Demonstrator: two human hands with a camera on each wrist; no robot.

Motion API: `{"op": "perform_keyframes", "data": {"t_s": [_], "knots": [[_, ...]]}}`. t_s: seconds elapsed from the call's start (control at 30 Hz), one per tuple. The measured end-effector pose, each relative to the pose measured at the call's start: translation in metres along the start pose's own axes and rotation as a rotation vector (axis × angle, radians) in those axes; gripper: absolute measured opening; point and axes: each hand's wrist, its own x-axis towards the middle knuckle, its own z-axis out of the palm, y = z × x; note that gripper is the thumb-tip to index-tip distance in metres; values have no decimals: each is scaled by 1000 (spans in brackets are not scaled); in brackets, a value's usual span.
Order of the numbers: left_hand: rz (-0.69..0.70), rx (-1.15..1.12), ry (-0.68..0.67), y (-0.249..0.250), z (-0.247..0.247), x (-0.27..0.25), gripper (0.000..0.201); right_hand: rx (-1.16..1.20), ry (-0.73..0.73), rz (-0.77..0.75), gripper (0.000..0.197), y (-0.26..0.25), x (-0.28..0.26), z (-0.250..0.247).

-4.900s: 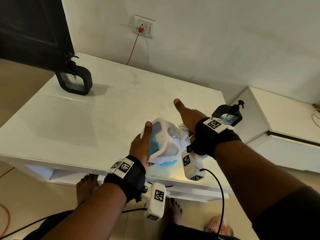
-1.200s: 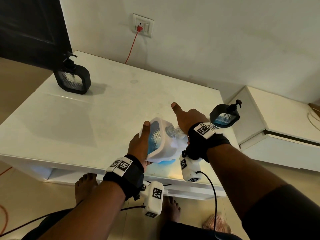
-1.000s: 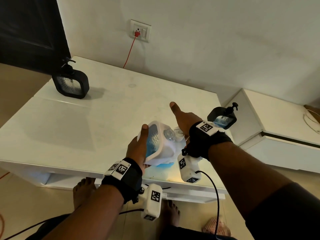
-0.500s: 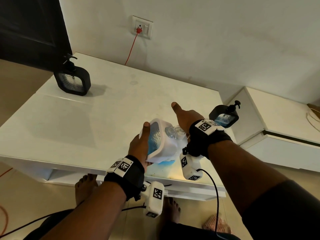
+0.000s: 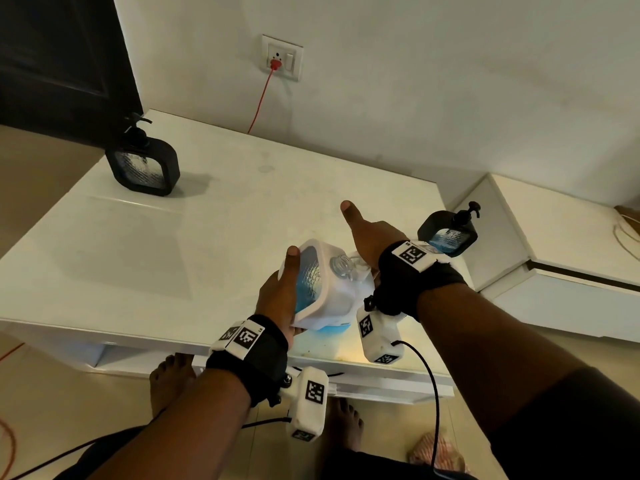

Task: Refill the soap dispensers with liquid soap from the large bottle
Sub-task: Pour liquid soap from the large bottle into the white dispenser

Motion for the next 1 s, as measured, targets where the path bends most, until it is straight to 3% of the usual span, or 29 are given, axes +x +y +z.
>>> {"op": "perform_keyframes", "data": {"t_s": [0.17, 0.4, 0.63, 0.8, 1.0], "knots": [[3, -8, 11, -1, 1, 2, 76, 72, -81, 8, 76, -1, -5, -7], [12, -2, -5, -2, -1, 3, 80, -40, 36, 3, 74, 3, 5, 3], [22, -23, 0, -5, -1, 5, 82, -45, 103, 8, 58, 10, 8, 7], [33, -7, -6, -6, -2, 7, 92, -69, 127, -8, 64, 11, 5, 7], [17, -4, -4, -4, -2, 6, 90, -21, 21, 27, 70, 3, 5, -2]]}}
